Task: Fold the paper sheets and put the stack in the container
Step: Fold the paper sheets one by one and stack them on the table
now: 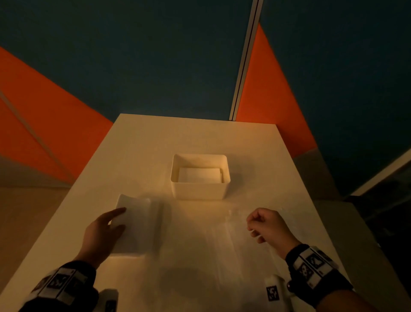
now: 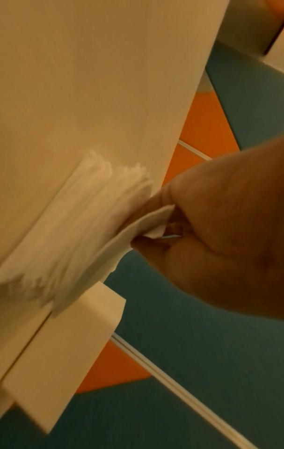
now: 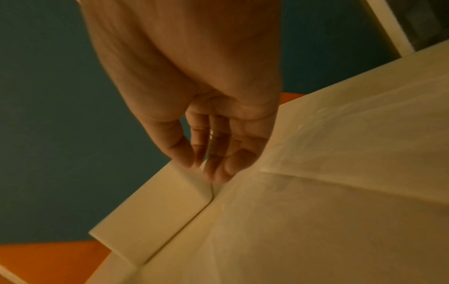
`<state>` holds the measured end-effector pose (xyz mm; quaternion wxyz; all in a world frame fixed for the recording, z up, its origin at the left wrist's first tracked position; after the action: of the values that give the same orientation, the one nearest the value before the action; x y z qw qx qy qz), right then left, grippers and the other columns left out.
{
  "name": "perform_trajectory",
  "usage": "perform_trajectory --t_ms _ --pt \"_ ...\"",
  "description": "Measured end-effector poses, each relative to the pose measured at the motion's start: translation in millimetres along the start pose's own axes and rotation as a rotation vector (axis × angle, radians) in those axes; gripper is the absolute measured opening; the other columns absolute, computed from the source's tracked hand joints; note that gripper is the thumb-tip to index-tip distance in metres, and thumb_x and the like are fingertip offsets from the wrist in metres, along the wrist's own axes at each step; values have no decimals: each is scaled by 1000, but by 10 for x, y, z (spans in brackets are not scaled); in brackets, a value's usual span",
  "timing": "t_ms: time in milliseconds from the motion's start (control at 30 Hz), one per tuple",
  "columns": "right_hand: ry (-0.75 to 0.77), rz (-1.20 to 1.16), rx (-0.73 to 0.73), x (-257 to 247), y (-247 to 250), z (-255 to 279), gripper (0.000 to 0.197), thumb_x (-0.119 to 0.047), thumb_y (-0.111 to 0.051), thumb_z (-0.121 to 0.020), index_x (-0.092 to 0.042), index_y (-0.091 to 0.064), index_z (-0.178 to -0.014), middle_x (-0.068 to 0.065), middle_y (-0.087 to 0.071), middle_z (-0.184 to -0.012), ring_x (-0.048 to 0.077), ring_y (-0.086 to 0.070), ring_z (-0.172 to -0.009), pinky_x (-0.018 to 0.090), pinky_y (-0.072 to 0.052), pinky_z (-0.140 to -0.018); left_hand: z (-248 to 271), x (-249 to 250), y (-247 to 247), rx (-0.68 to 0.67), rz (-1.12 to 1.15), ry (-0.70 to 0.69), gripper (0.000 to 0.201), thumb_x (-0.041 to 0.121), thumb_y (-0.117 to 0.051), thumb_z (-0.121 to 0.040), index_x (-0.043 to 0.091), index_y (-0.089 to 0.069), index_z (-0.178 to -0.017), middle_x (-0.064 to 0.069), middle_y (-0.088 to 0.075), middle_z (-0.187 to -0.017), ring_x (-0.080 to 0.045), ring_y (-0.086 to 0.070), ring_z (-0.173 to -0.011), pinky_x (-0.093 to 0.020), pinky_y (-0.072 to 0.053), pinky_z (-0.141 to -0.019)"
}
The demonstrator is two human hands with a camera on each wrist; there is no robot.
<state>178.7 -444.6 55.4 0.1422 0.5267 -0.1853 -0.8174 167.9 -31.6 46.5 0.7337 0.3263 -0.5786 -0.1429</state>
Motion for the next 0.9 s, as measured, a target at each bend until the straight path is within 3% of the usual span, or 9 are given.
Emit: perform_trajectory --t_ms 133,267,400,500,600,700,767,800,900 --pt "20 478 -74 131 -53 -3 20 -23 -74 -72 -22 -56 -82 -1 -56 -85 17 -56 -79 31 -49 -72 -58 7 -72 -43 -279 -123 45 -1 -72 -75 8 -64 -119 -22 -55 -125 -43 -56 -104 -47 -44 -91" --pt "-59 879 -198 257 -269 156 83 -64 -75 -55 -26 -40 -121 -1 -38 -123 22 -41 -115 38 -44 -94 -98 -99 -103 -56 -520 -93 47 17 -78 -71 20 -67 -117 -23 -42 -137 -48 -44 -115 -55 -37 -100" --pt "-63 1076 -232 340 -442 250 117 -72 -75 -47 -26 -19 -140 5 -20 -142 31 -27 -129 47 -35 -102 -58 -54 -96 -64 -608 -41 48 33 -71 -79 30 -59 -125 -13 -30 -148 -43 -28 -128 -55 -34 -102" --pt "-48 1124 -243 379 -476 257 115 -69 -76 -49 -27 -19 -140 4 -19 -140 30 -27 -127 46 -36 -101 -50 -25 -101 -89 -641 -22 50 41 -65 -83 35 -53 -131 -8 -23 -151 -38 -21 -133 -55 -32 -105" --pt "-60 994 -229 323 -337 178 92 -71 -70 -59 -28 -35 -132 1 -30 -134 28 -34 -122 44 -39 -99 -41 -16 -96 -103 -644 -13 50 42 -63 -83 36 -51 -132 -6 -21 -152 -36 -20 -134 -55 -30 -106" --pt "-132 803 -244 279 -158 34 81 -84 -42 -71 -30 -45 -132 1 -35 -135 29 -35 -125 44 -33 -105 -39 -13 -97 -112 -660 -16 51 43 -63 -83 37 -51 -132 -6 -21 -152 -36 -21 -134 -55 -31 -105" --pt "-133 788 -236 283 -65 -113 105 -98 -18 -58 -30 -47 -133 5 -40 -137 32 -36 -126 48 -31 -106 -37 -9 -96 -114 -662 -15 50 44 -64 -82 37 -51 -131 -6 -22 -151 -36 -21 -133 -54 -31 -105" --pt "-137 779 -242 302 -19 -186 103 -96 -19 -61 -28 -49 -132 7 -43 -137 33 -38 -126 48 -32 -106 -35 -4 -99 -117 -665 -13 50 43 -64 -83 37 -51 -131 -5 -22 -151 -36 -21 -133 -54 -31 -105" --pt "-114 908 -240 278 86 -287 61 -56 -59 -81 -29 -44 -133 5 -37 -137 32 -38 -126 43 -37 -104 -38 4 -108 -126 -686 -11 52 44 -62 -84 37 -48 -133 -5 -20 -152 -35 -20 -134 -53 -31 -106"
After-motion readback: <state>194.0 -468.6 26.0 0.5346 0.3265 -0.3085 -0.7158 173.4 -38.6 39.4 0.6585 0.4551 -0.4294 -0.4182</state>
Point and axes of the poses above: each hand's wrist, its own z-axis away from the middle knuckle, its own y-axis out of the back of the hand, x = y × z, the point moved 7 cm from there along -z, towards the middle knuckle
